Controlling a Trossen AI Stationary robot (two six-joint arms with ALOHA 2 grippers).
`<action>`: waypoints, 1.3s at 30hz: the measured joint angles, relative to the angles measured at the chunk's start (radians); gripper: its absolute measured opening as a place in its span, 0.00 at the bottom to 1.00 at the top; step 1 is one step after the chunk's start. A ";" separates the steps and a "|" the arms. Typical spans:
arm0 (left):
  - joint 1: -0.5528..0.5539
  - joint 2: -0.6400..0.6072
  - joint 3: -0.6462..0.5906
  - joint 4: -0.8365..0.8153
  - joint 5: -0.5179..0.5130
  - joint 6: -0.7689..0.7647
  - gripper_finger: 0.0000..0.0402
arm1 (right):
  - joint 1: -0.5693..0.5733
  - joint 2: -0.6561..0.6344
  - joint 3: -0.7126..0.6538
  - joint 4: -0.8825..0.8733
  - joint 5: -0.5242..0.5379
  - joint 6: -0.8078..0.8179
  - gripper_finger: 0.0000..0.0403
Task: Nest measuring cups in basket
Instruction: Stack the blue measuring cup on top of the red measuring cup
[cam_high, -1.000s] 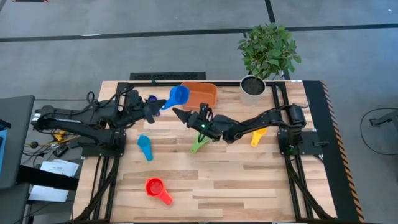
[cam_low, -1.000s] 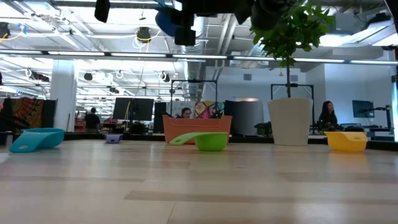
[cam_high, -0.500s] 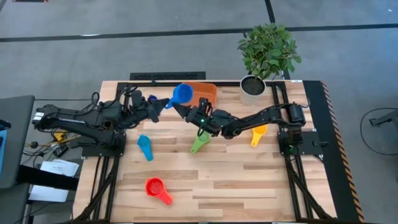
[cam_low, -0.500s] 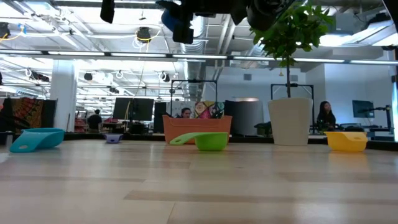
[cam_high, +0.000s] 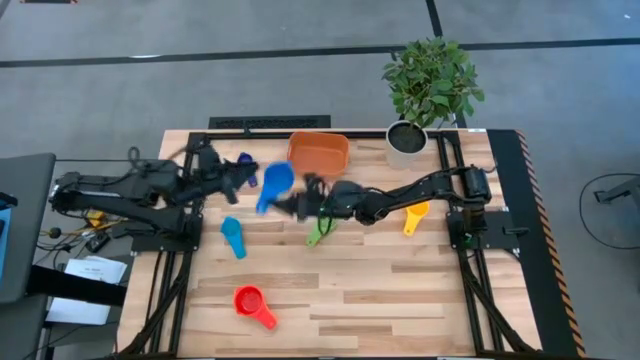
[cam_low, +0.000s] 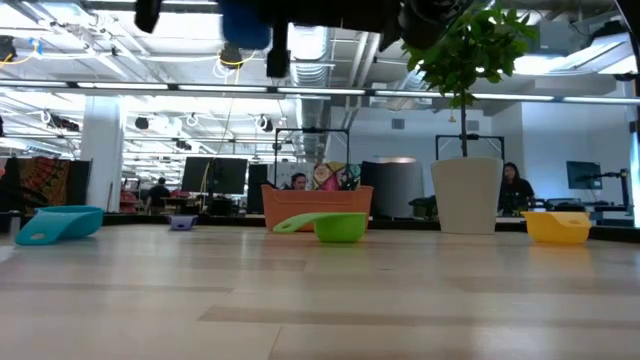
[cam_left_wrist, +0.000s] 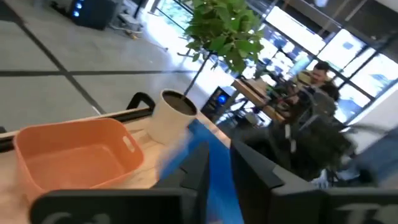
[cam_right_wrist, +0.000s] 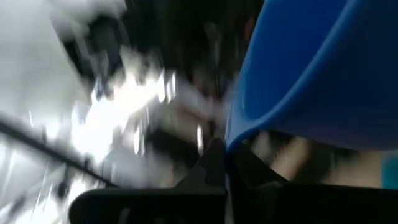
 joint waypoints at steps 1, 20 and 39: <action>0.001 -0.035 0.000 -0.035 0.027 -0.004 0.18 | 0.007 0.000 0.001 -0.054 -0.063 0.002 0.02; 0.000 -0.168 -0.031 -0.446 0.323 -0.092 0.26 | 0.181 0.110 0.167 -0.486 -0.281 -0.004 0.01; -0.154 -0.154 -0.042 -0.448 0.435 -0.095 0.26 | 0.247 0.564 0.752 -0.478 -0.564 0.076 0.01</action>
